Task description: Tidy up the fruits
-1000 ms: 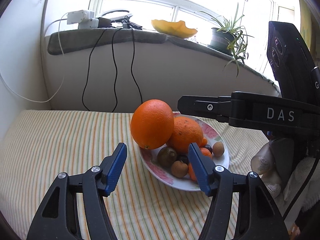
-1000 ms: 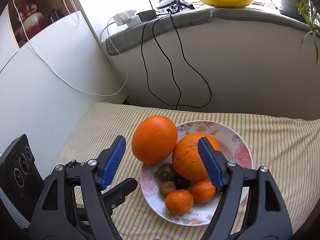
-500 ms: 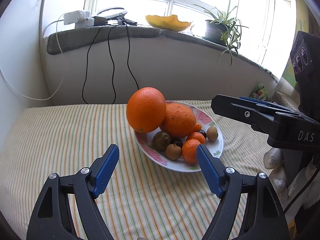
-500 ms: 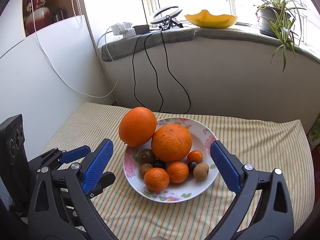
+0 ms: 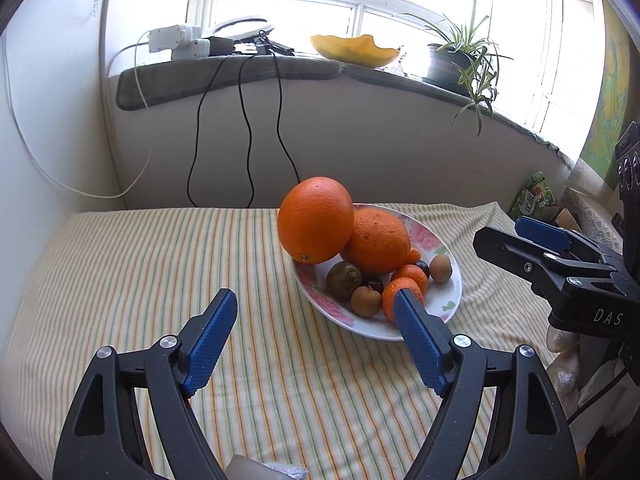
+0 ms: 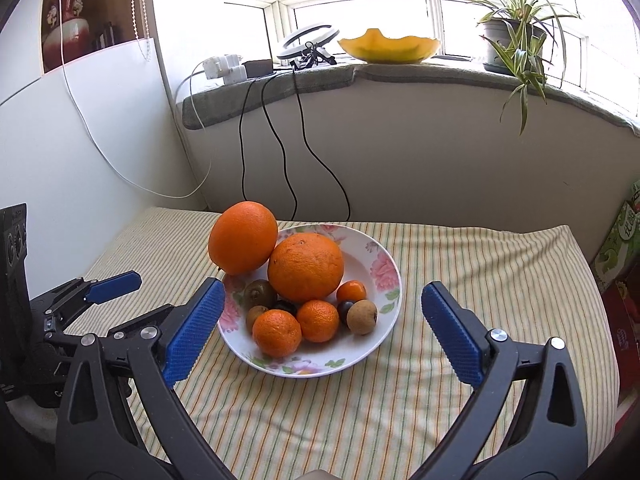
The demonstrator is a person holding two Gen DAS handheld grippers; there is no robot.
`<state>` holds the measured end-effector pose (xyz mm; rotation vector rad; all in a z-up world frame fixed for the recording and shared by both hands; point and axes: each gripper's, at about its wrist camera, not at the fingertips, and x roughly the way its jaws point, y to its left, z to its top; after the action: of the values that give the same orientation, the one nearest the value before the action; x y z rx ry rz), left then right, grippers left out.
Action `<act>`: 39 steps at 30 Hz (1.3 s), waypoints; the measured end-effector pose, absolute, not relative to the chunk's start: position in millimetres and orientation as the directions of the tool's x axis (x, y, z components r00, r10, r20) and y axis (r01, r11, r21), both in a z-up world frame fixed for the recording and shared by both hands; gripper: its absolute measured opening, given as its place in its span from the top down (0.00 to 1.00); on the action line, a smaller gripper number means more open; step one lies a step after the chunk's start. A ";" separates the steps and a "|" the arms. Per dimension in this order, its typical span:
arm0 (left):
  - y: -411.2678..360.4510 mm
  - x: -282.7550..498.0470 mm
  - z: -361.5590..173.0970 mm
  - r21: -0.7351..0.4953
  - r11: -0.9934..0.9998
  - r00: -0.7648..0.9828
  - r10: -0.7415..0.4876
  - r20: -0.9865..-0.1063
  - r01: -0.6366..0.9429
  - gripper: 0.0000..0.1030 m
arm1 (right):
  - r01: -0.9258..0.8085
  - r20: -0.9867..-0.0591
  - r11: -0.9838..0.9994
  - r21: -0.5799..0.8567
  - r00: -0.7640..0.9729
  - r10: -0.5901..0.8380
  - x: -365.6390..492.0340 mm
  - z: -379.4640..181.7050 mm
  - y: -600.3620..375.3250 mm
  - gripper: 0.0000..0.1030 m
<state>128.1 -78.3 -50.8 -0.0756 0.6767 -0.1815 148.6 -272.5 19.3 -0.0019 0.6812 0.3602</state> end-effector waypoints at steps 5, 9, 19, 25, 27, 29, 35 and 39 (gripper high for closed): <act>-80.5 128.4 -50.8 -0.124 0.983 0.765 -0.182 -0.618 0.134 0.22 | -0.330 -0.604 0.940 0.090 0.732 0.315 144.9 20.1 -270.8 0.02; -82.8 128.2 -51.0 -0.118 0.984 0.764 -0.180 -0.620 0.136 0.22 | -0.330 -0.597 0.940 0.091 0.737 0.316 143.8 20.9 -271.4 0.02; -84.1 126.7 -50.8 -0.114 0.984 0.767 -0.177 -0.616 0.136 0.22 | -0.339 -0.601 0.937 0.082 0.733 0.318 144.8 20.0 -268.8 0.02; -83.1 126.6 -50.1 -0.115 0.985 0.770 -0.173 -0.614 0.130 0.22 | -0.340 -0.601 0.938 0.070 0.735 0.312 143.1 20.2 -265.8 0.02; -83.3 126.4 -50.1 -0.114 0.985 0.771 -0.172 -0.613 0.129 0.22 | -0.342 -0.600 0.938 0.064 0.737 0.310 142.5 20.5 -265.2 0.02; -83.6 126.3 -50.6 -0.113 0.985 0.771 -0.172 -0.614 0.130 0.22 | -0.343 -0.600 0.938 0.056 0.739 0.306 141.8 20.6 -263.9 0.02; -84.6 126.1 -51.2 -0.109 0.986 0.771 -0.167 -0.615 0.127 0.22 | -0.348 -0.600 0.936 0.043 0.740 0.303 141.1 20.4 -261.5 0.02; -83.1 125.7 -51.2 -0.108 0.986 0.772 -0.165 -0.613 0.125 0.22 | -0.329 -0.598 0.944 0.020 0.753 0.275 140.8 20.8 -263.0 0.02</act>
<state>125.7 -83.1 -51.2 -0.0617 0.6701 -0.1573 140.8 -263.0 20.8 -0.0884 0.6378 0.3303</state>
